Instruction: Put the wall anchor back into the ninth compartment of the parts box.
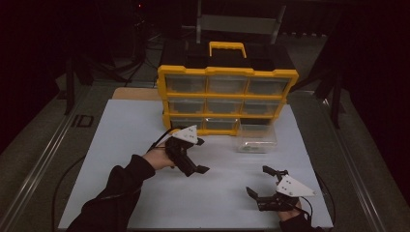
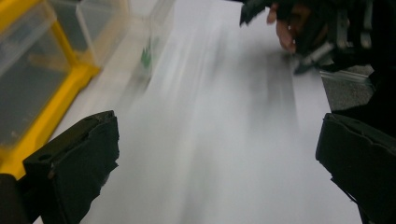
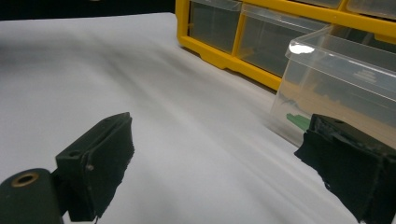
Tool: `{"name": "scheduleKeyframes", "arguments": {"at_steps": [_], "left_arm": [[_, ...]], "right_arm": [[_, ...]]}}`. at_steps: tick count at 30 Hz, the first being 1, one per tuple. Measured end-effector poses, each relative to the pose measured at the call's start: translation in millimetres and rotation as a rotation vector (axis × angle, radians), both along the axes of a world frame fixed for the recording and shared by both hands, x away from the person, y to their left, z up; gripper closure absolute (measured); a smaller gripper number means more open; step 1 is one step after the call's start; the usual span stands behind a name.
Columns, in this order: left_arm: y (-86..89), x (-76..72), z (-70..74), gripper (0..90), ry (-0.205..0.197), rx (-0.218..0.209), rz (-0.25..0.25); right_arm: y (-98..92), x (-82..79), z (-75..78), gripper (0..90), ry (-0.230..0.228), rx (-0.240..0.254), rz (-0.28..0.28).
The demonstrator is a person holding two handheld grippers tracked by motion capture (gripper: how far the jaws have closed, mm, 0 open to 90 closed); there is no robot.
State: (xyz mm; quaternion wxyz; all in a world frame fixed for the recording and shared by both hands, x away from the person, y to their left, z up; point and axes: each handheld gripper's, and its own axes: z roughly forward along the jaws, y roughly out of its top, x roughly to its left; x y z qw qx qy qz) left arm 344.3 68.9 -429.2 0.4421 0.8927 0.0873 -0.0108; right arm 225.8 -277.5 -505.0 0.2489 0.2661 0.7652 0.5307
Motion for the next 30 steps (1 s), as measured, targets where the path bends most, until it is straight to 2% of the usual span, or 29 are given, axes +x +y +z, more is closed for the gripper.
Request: {"name": "scheduleKeyframes", "arguments": {"at_steps": [3, 5, 7, 8, 10, 12, 13, 14, 16, 18, 20, 22, 24, 26, 30], "left_arm": [[23.4, -11.9, -12.2, 0.1, 0.018, -0.012, 0.022], [32.4, -18.0, -17.8, 0.1, 0.016, -0.008, 0.03], [43.5, -24.1, -24.0, 0.1, 0.035, -0.008, 0.033], [43.5, -24.1, -24.0, 0.1, 0.035, -0.008, 0.033], [62.1, -33.3, -32.6, 0.1, 0.045, -0.011, 0.059], [66.1, -35.5, -34.4, 0.1, 0.047, -0.014, 0.065], [76.7, -41.9, -38.6, 0.1, 0.044, -0.022, 0.073], [76.7, -41.9, -38.6, 0.1, 0.044, -0.022, 0.073], [93.5, -51.5, -45.6, 0.1, 0.058, -0.04, 0.095], [97.3, -53.5, -47.2, 0.1, 0.058, -0.045, 0.103], [113.3, -62.1, -53.4, 0.2, 0.055, -0.061, 0.139], [121.6, -67.6, -57.7, 0.1, 0.049, -0.088, 0.153], [124.4, -69.3, -59.4, 0.1, 0.049, -0.087, 0.155], [132.6, -75.6, -67.6, 0.1, 0.053, -0.084, 0.175], [136.9, -77.9, -70.7, 0.1, 0.048, -0.081, 0.186]], "right_arm": [[0.2, 0.0, 0.0, 8.2, -0.001, -0.002, 0.0], [0.4, 0.0, 0.1, 8.2, -0.001, -0.002, -0.002], [0.5, -0.1, 0.1, 8.2, -0.001, -0.003, -0.002], [0.5, -0.1, 0.1, 8.2, -0.001, -0.003, -0.002], [0.7, -0.1, -0.1, 8.2, 0.001, -0.003, -0.003], [0.9, 0.0, -0.2, 8.2, 0.0, -0.006, -0.002], [1.0, 0.0, -0.2, 8.2, -0.001, -0.007, -0.002], [1.0, 0.0, -0.2, 8.2, -0.001, -0.007, -0.002], [1.0, -0.2, 0.0, 8.2, 0.0, -0.007, -0.005], [1.0, -0.1, 0.1, 8.2, -0.002, -0.005, -0.006], [1.2, -0.1, -0.2, 8.2, -0.001, -0.008, -0.006], [1.4, -0.1, -0.4, 8.2, 0.0, -0.01, -0.006], [1.4, 0.3, -0.6, 8.2, 0.001, -0.009, -0.006], [1.5, 0.3, -0.7, 8.2, 0.005, -0.01, -0.005], [1.6, 0.3, -0.7, 8.2, 0.003, -0.013, -0.007]]}}
